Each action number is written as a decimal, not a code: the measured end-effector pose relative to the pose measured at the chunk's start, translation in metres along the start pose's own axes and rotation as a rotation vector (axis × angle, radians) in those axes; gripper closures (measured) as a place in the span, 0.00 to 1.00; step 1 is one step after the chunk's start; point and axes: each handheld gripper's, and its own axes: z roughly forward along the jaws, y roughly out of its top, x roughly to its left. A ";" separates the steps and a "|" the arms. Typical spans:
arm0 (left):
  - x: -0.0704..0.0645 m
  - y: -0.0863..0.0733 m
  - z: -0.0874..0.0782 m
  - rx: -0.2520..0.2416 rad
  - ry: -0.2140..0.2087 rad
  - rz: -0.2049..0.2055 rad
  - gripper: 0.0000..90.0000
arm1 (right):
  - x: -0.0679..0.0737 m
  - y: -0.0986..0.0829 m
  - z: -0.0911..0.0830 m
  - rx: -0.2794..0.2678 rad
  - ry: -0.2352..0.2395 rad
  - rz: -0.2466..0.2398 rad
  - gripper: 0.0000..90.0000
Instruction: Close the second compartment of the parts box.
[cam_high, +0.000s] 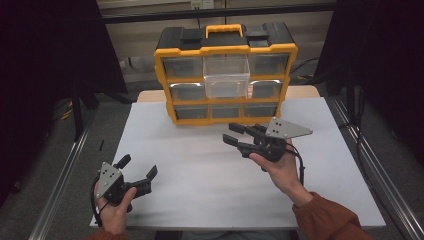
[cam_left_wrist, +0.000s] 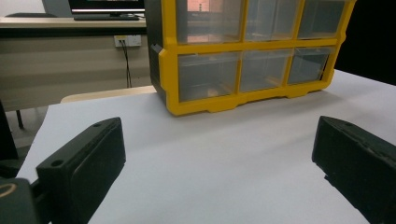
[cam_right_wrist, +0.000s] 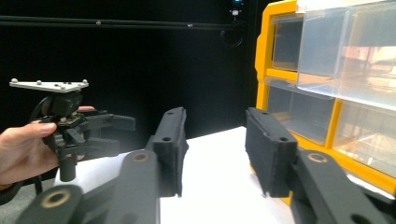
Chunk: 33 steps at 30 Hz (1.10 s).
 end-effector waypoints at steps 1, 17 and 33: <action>0.000 0.000 0.000 -0.001 0.001 -0.001 0.03 | -0.001 0.000 0.000 0.001 -0.003 -0.004 0.66; 0.000 0.000 0.000 -0.019 -0.014 -0.015 0.03 | -0.009 0.008 0.012 0.006 -0.003 -0.042 0.97; -0.001 0.001 -0.001 -0.030 -0.010 -0.007 0.03 | -0.016 0.021 0.024 -0.041 -0.021 -0.061 1.00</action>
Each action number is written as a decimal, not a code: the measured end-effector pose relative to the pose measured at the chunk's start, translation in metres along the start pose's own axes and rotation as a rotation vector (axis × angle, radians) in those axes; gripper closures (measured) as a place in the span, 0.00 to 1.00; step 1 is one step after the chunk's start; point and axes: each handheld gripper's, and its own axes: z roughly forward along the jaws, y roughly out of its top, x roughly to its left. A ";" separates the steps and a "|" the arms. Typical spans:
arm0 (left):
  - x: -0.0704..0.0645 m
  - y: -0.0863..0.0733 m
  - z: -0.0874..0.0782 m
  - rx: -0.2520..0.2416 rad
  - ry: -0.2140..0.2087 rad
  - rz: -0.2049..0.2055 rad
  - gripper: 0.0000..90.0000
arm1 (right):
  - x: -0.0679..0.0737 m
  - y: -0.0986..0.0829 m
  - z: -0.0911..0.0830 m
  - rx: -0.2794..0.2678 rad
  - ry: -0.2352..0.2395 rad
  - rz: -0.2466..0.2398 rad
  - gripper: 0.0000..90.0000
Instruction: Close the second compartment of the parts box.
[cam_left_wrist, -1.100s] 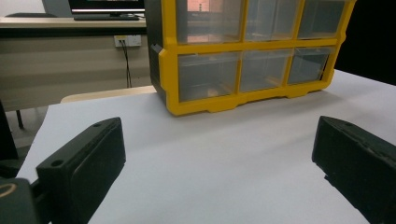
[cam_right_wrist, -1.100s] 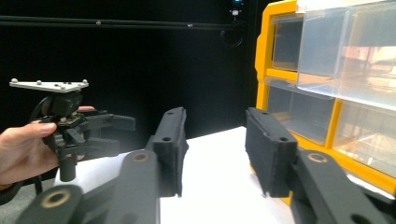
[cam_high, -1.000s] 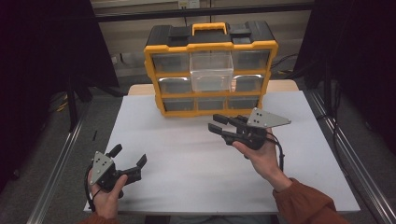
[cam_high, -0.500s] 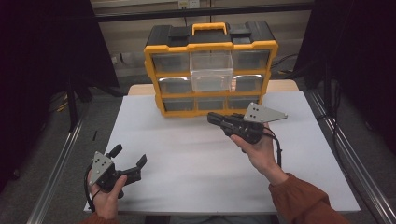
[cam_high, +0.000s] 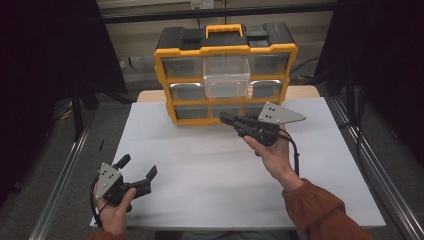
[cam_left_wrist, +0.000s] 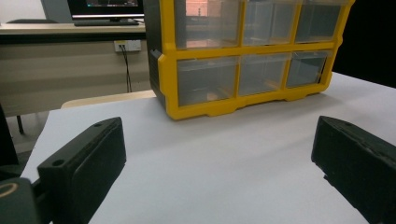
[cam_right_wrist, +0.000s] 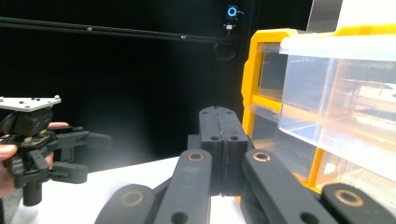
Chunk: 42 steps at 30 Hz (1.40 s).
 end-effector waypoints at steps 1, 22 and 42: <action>0.000 0.000 0.000 0.000 0.000 0.000 0.04 | 0.000 0.000 0.000 0.000 0.000 0.000 1.00; 0.001 0.000 0.000 0.006 -0.003 0.007 0.03 | -0.028 -0.005 0.015 -0.002 -0.076 0.028 1.00; 0.000 -0.001 0.001 0.014 -0.006 0.007 0.03 | -0.052 -0.007 0.025 0.046 -0.131 0.030 1.00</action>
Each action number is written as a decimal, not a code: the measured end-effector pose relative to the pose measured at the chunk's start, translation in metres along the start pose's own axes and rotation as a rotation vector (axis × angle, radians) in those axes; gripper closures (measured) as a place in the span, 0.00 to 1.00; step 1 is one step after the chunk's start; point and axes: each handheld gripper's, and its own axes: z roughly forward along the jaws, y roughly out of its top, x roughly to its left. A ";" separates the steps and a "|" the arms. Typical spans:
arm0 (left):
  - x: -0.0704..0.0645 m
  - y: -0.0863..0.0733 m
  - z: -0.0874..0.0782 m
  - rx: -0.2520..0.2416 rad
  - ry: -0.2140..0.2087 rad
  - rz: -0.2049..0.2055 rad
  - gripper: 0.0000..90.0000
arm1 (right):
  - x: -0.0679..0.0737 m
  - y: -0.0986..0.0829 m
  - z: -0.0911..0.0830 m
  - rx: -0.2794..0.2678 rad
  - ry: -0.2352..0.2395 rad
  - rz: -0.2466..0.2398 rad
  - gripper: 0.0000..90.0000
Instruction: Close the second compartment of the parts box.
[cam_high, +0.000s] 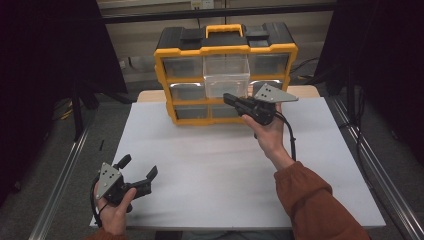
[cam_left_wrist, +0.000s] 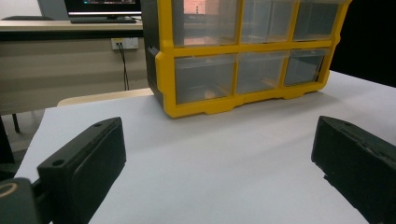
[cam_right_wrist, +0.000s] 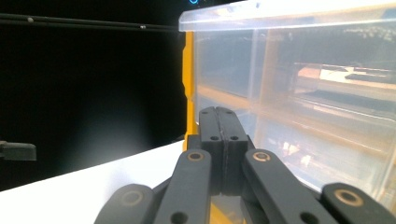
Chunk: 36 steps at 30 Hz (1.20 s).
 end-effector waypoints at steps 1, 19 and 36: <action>0.000 0.000 0.000 0.000 0.000 0.000 0.03 | -0.001 0.000 0.001 -0.002 -0.003 -0.002 1.00; 0.000 0.000 -0.001 0.004 0.007 0.006 0.04 | -0.008 -0.003 0.007 -0.004 -0.056 -0.010 1.00; 0.000 0.001 -0.001 0.002 0.013 0.008 0.03 | -0.011 -0.002 0.011 -0.014 -0.074 0.002 1.00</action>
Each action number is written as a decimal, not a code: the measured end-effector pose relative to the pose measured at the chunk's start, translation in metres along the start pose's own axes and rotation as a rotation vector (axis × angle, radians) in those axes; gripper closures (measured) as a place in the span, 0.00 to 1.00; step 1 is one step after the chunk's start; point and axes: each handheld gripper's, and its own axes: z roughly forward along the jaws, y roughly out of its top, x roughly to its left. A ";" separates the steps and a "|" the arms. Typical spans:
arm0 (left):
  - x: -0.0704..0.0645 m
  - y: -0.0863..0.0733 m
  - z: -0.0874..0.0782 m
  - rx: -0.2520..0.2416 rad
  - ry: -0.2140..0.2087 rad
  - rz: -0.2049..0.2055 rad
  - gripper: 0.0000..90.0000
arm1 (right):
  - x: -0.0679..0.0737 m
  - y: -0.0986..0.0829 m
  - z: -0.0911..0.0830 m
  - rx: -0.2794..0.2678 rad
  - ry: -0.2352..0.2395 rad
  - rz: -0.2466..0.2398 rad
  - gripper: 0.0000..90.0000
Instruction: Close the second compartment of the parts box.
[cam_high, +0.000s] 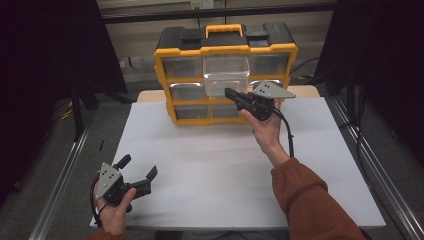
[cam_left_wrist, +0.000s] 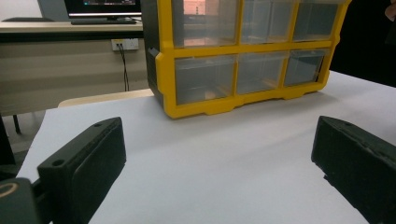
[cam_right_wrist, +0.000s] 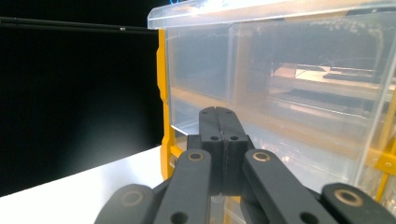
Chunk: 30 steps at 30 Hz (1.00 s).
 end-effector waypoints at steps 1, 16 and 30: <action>0.000 0.000 0.000 0.000 0.000 0.001 0.04 | -0.001 0.000 0.000 0.001 0.001 -0.003 1.00; 0.000 0.000 0.000 0.003 -0.004 -0.001 0.04 | -0.003 0.000 0.005 -0.001 0.001 0.006 1.00; 0.000 0.000 0.000 0.009 -0.007 0.007 0.04 | -0.006 0.000 0.010 -0.002 -0.012 0.006 1.00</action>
